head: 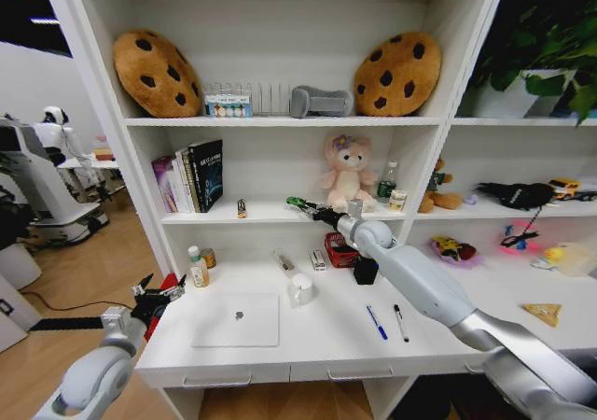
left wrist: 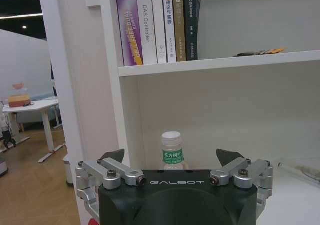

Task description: Organize the objects on the table.

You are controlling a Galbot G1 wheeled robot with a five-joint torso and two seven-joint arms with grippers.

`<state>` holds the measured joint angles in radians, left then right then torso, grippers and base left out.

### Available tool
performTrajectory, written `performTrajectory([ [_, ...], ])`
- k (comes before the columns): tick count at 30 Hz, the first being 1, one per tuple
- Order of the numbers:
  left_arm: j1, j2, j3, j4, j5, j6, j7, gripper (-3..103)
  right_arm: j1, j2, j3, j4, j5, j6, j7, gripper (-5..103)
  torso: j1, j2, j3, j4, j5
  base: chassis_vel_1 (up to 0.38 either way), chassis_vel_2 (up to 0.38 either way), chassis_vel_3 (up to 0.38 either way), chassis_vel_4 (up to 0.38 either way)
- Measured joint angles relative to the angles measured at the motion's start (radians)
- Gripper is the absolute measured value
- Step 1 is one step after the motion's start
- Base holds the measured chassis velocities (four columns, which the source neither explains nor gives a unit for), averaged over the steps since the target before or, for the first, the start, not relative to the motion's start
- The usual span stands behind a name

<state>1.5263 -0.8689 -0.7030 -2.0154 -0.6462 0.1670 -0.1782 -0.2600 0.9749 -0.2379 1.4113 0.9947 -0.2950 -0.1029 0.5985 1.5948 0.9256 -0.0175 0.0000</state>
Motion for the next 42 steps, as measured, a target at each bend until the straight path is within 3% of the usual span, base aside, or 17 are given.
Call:
performTrajectory([
  [28,0.002,-0.001,-0.004,-0.01,-0.002,0.0,-0.006,100,0.014,0.021,-0.027,-0.007,0.013,-0.05,0.077,32,0.0,0.0,0.0,0.0001,0.0,0.0,0.0,0.0,0.0],
  [31,0.003,-0.003,-0.004,-0.009,-0.002,0.0,-0.006,100,0.013,0.014,-0.017,0.004,0.019,-0.052,0.089,48,0.0,0.0,0.0,0.0,0.0,0.0,0.0,0.0,0.0],
  [38,0.0,0.001,-0.002,-0.009,-0.002,0.0,-0.006,100,0.013,0.015,-0.014,0.006,0.024,-0.046,0.087,70,0.0,0.0,0.0,0.0,0.0,0.0,0.0,0.0,0.0],
  [39,0.002,0.001,-0.004,-0.009,-0.002,0.0,-0.006,100,0.013,0.016,-0.01,0.014,0.027,-0.025,0.079,81,0.0,0.0,0.0,0.0001,0.0,0.0,0.0,0.0,0.0],
  [41,0.004,0.002,-0.006,-0.009,-0.002,0.0,-0.006,100,0.009,0.013,-0.002,0.028,0.032,-0.018,0.075,81,0.0,0.0,0.0,0.0002,0.0,0.0,0.0,0.0,0.0],
  [42,0.007,0.002,-0.009,-0.009,-0.002,0.0,-0.006,100,-0.003,0.004,0.014,0.059,0.035,-0.007,0.071,91,0.0,0.0,0.0,0.0004,0.0,0.0,0.0,0.0,0.0],
])
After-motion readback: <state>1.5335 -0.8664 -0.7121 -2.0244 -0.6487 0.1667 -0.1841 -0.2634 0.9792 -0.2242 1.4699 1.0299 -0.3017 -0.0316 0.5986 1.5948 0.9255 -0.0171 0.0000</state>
